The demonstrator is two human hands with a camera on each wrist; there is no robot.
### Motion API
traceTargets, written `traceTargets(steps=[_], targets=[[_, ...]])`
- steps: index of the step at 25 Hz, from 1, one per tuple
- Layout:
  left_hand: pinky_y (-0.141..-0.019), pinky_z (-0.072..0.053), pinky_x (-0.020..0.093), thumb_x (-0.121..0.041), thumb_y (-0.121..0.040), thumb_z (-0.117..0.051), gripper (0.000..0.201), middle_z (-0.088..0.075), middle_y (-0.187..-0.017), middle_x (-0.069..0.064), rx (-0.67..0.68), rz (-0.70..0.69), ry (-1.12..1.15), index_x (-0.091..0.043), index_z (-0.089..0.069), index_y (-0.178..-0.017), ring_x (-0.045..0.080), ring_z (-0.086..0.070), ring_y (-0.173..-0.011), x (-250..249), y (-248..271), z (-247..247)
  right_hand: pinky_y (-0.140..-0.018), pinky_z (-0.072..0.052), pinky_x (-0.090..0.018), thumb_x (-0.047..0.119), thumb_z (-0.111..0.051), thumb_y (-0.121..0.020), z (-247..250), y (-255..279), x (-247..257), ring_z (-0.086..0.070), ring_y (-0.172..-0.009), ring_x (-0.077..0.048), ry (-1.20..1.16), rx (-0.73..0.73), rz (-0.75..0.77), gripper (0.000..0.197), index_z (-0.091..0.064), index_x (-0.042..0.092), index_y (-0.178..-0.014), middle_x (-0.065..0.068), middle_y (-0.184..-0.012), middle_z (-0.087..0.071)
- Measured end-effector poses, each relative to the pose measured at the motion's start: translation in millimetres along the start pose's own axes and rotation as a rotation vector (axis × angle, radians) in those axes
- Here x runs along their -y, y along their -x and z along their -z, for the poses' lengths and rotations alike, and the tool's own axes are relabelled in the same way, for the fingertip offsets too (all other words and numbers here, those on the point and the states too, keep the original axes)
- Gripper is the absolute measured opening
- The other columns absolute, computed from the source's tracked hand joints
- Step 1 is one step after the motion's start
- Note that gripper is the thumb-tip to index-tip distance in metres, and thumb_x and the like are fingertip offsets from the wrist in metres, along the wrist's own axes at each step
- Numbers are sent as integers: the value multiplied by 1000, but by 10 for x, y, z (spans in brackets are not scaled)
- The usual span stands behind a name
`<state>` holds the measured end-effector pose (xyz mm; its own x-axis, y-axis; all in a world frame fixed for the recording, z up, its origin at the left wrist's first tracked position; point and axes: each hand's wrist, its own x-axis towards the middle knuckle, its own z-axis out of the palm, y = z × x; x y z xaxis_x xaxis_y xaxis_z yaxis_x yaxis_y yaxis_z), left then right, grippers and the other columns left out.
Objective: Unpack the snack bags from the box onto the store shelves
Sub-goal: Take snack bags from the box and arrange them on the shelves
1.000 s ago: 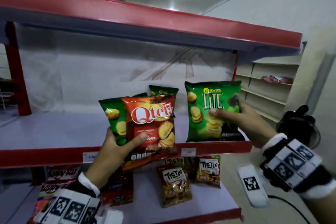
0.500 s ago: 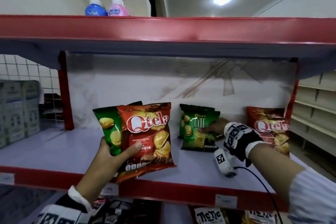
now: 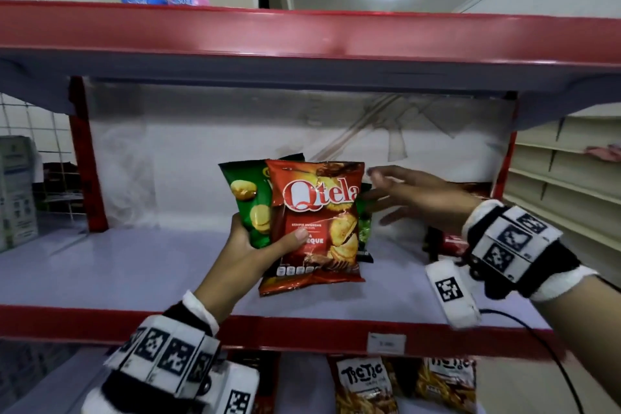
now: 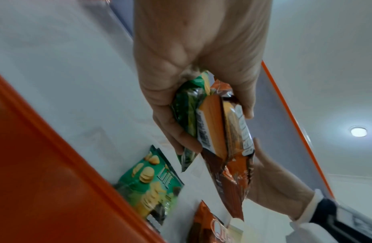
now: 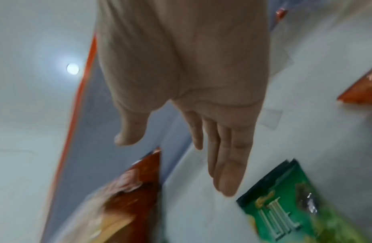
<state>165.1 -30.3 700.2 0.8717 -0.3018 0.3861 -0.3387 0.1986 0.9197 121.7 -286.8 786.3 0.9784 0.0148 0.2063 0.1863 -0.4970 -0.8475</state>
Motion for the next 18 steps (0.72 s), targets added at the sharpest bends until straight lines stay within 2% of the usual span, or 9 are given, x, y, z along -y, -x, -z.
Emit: traceTargets(steps=[2,5,7,10,11,13,15,18], targets=[[-83,-58,40,-39,-56,-81,85,-68,-116,-6,61,-6,14,-30,-41,-130,14,-69,-99,-24,-47,-249,-64,-56,-21,45,-75,-68,-61,249,28,-71,-88,-11,-27,65,32,52,-50,40,-114,6,-102,-72],[-68,-60,33,-54,-54,-79,70,-71,-108,-10,148,-41,48,-37,-51,-116,12,-70,-95,-37,-74,-610,-62,-57,-22,16,-82,-68,166,399,-102,-71,-85,-9,-53,-97,5,65,-49,28,-122,3,-104,-70],[-63,-60,41,-59,-58,-76,80,-69,-114,-3,115,-26,71,-26,-47,-124,18,-70,-97,6,-105,-740,-62,-57,-24,9,-81,-68,492,461,-246,-72,-82,-11,-69,-219,-38,66,-48,20,-125,-2,-106,-70],[-65,-60,48,-30,-77,-71,63,-64,-121,3,23,3,95,-16,-41,-132,24,-68,-100,135,-162,-769,-71,-59,-40,6,-80,-69,998,509,-562,-69,-88,-22,-21,-337,-135,64,-49,13,-124,-7,-105,-68],[-66,-60,48,-24,-80,-70,60,-63,-122,2,5,23,99,-17,-40,-132,24,-68,-100,172,-171,-761,-69,-59,-39,5,-80,-70,1126,506,-701,-68,-85,-21,34,-346,-178,61,-49,14,-121,-4,-101,-67],[-66,-60,49,-20,-82,-69,58,-62,-123,0,-15,54,94,-18,-39,-132,24,-67,-101,240,-181,-732,-69,-58,-41,2,-79,-71,1296,488,-1007,-66,-80,-23,102,-352,-299,61,-46,15,-121,-5,-98,-65],[-66,-60,48,-21,-82,-68,57,-61,-123,0,-18,70,88,-20,-40,-132,25,-67,-101,283,-184,-699,-79,-55,-49,-1,-76,-73,1380,455,-1310,-65,-82,-33,59,-380,-404,63,-45,8,-127,-17,-105,-65],[-66,-60,47,-24,-80,-69,55,-64,-118,-3,-17,68,65,-25,-44,-128,22,-70,-95,313,-187,-641,-90,-51,-54,-3,-73,-76,1417,409,-1555,-63,-101,-42,-71,-364,-494,69,-40,1,-136,-25,-117,-63]])
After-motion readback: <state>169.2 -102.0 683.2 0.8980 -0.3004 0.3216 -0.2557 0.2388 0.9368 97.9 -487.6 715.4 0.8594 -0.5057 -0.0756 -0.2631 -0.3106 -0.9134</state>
